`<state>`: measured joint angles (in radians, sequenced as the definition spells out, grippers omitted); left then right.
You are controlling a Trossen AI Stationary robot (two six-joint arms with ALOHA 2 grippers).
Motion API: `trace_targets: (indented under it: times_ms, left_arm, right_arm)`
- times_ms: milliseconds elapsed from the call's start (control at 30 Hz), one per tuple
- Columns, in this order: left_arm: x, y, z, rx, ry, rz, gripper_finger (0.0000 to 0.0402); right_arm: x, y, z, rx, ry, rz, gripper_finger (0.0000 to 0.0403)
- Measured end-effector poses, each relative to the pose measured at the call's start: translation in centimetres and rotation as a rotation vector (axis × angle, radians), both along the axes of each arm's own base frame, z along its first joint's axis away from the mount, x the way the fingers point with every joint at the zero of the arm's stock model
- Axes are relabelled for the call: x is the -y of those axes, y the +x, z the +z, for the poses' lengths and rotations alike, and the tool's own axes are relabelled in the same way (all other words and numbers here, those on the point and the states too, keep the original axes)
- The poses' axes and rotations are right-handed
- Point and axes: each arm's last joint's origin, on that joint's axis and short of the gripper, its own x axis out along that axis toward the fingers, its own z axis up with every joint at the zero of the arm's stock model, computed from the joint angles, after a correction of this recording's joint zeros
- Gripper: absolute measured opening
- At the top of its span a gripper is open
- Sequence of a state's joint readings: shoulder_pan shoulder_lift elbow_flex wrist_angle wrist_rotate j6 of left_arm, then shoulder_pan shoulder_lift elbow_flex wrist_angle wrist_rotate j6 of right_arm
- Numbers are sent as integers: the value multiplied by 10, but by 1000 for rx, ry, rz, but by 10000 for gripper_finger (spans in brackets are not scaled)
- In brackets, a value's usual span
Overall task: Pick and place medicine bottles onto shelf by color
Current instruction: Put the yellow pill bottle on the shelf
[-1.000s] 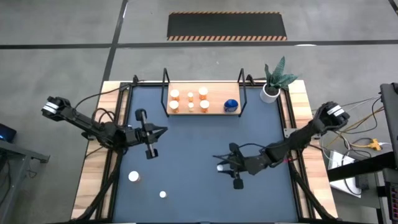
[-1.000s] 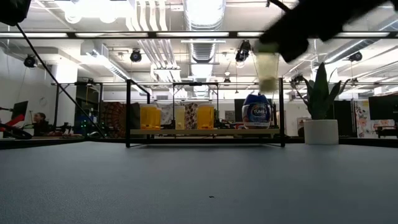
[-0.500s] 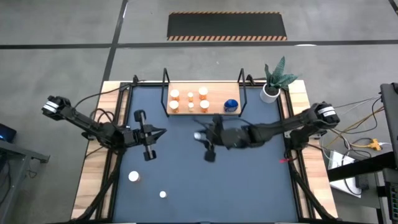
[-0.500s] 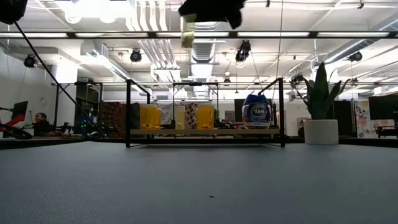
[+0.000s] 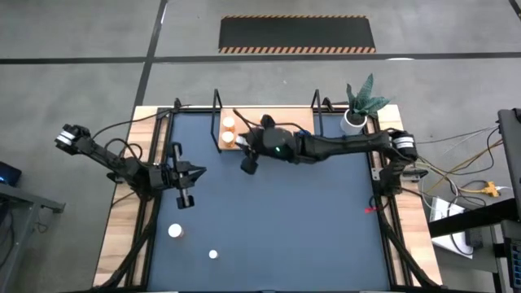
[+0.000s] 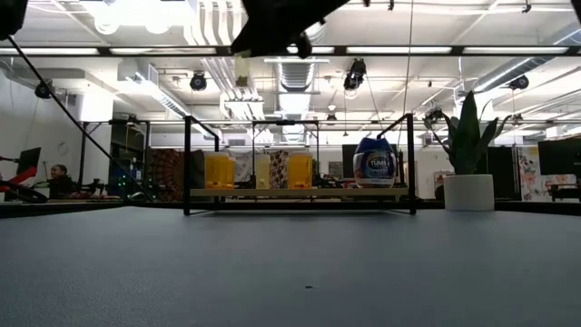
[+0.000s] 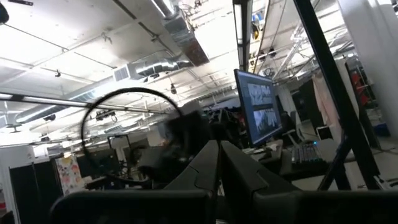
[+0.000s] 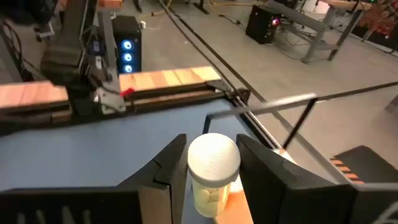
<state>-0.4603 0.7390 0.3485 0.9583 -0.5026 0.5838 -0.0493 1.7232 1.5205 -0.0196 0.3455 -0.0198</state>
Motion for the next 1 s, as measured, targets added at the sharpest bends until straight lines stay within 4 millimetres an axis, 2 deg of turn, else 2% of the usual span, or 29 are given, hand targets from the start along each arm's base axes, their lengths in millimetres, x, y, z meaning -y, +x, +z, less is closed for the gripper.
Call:
trace_targets:
  times_ms: [400, 600, 767, 1000]
  left_arm:
    - [-3, -7, -1, 5, -2, 0, 0]
    - [-3, -7, -1, 6, -2, 0, 0]
    - [-4, -8, -1, 9, -1, 1, 0]
    - [-4, -8, -1, 8, 3, 4, 0]
  right_arm:
    - [83, 34, -10, 8, -7, -105, 115]
    - [127, 45, -28, -6, 4, -174, 117]
    - [160, 48, -47, -76, 19, -177, 115]
    - [198, 45, -63, -167, 85, -172, 119]
